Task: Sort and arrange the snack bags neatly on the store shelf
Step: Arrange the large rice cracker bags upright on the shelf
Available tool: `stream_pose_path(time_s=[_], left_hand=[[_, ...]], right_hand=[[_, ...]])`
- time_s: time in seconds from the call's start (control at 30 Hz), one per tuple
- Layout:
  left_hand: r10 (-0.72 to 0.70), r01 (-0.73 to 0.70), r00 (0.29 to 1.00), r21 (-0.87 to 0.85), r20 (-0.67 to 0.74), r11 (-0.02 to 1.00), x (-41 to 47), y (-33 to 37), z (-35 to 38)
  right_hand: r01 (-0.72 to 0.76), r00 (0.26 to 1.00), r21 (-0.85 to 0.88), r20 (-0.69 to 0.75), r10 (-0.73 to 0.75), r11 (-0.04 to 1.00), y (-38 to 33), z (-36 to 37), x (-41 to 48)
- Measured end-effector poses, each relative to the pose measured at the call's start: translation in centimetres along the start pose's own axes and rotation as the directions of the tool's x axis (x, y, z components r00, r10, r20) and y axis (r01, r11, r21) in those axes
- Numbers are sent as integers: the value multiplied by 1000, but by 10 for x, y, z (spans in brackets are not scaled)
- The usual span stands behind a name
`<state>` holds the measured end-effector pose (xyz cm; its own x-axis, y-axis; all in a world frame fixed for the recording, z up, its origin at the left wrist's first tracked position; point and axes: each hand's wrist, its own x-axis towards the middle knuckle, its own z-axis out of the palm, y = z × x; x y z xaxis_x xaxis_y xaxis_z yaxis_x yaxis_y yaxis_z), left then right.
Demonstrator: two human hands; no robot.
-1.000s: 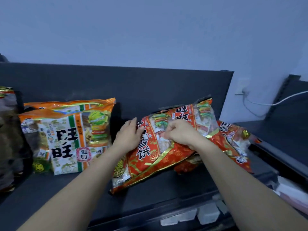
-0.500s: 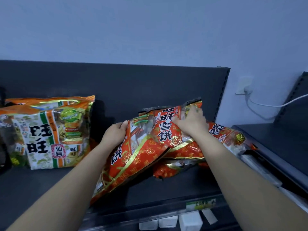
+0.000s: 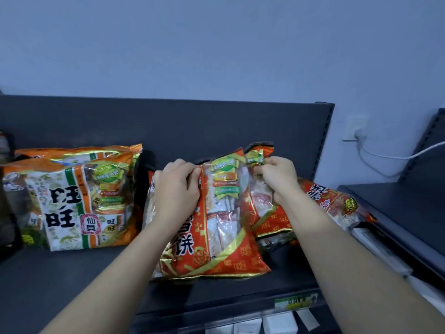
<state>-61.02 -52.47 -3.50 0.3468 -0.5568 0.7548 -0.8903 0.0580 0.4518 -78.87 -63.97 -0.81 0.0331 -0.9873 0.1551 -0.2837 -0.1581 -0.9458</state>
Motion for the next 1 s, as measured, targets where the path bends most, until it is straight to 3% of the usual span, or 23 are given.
stream_pose_path(time_s=[0.13, 0.3, 0.4, 0.57, 0.7, 0.8, 0.93, 1.0], left_hand=[[174, -166, 978, 73, -113, 983, 0, 4, -17], [339, -324, 938, 161, -72, 932, -14, -6, -19], [378, -363, 922, 159, -78, 918, -24, -11, -16], [397, -387, 914, 113, -89, 915, -32, -8, -18], [209, -209, 978, -40, -2, 977, -28, 1, -38], [85, -79, 978, -37, 190, 996, -12, 2, -53], [157, -118, 888, -116, 433, 986, 2, -1, -64], [234, -220, 889, -81, 394, 972, 0, 2, -63]], right_hand=[[23, 992, 234, 116, -52, 972, -11, 1, -15], [12, 979, 358, 187, -84, 934, -4, 3, -42], [34, 978, 355, 182, -105, 934, -4, 10, -50], [197, 962, 242, 137, -235, 950, -8, 13, -66], [268, 956, 287, 42, -291, 920, 1, 15, -72], [231, 966, 367, 26, -258, 901, 2, 18, -77], [183, 972, 443, 54, -230, 878, 1, 20, -84], [164, 968, 487, 90, -236, 858, 1, 18, -88]])
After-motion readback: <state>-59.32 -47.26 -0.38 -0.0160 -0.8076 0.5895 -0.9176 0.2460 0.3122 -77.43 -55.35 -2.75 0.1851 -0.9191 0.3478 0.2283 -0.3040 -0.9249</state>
